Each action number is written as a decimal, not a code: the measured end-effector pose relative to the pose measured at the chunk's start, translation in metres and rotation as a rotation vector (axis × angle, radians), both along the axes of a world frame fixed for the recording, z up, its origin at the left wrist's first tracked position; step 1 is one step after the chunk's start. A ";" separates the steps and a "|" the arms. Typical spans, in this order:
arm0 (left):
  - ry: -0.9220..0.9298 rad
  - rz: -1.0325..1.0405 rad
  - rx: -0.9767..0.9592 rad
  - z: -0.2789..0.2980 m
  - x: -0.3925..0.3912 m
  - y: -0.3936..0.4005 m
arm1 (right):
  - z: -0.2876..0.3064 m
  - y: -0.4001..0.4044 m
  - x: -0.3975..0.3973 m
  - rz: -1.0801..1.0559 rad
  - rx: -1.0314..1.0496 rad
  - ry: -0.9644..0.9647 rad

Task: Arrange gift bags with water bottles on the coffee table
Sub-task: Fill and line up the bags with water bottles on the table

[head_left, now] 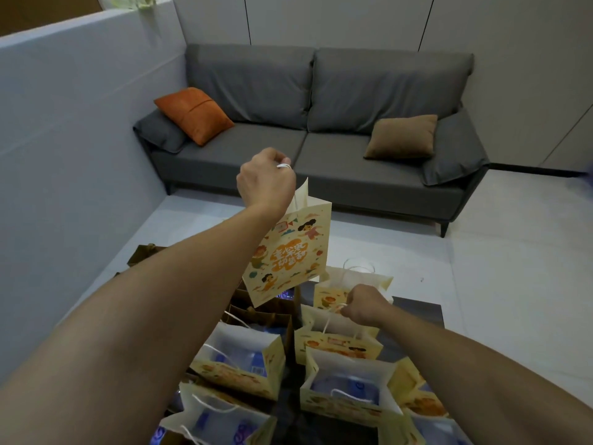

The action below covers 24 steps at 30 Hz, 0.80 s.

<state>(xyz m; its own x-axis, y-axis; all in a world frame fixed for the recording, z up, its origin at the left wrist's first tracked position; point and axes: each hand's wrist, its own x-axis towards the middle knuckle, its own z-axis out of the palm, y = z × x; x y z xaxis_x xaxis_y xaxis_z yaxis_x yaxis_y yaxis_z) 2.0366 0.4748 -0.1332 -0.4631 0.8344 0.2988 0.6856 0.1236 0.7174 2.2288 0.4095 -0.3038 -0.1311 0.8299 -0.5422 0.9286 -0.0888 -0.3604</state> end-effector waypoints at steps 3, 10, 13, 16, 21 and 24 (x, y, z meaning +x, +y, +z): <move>-0.017 0.000 0.024 0.004 0.000 0.001 | 0.007 0.006 0.000 -0.051 0.018 0.023; -0.011 -0.030 0.076 0.027 0.011 0.001 | 0.061 0.031 0.010 -0.187 0.310 0.148; -0.041 -0.051 0.125 0.045 0.020 0.000 | 0.092 0.037 0.010 -0.243 0.372 0.257; -0.055 -0.114 0.189 0.070 0.037 -0.004 | 0.123 0.036 0.015 -0.256 0.475 0.422; -0.014 -0.206 0.276 0.110 0.084 -0.010 | 0.162 0.024 0.043 -0.348 0.623 0.629; -0.048 -0.239 0.317 0.127 0.119 -0.011 | 0.177 0.015 0.075 -0.359 0.677 0.680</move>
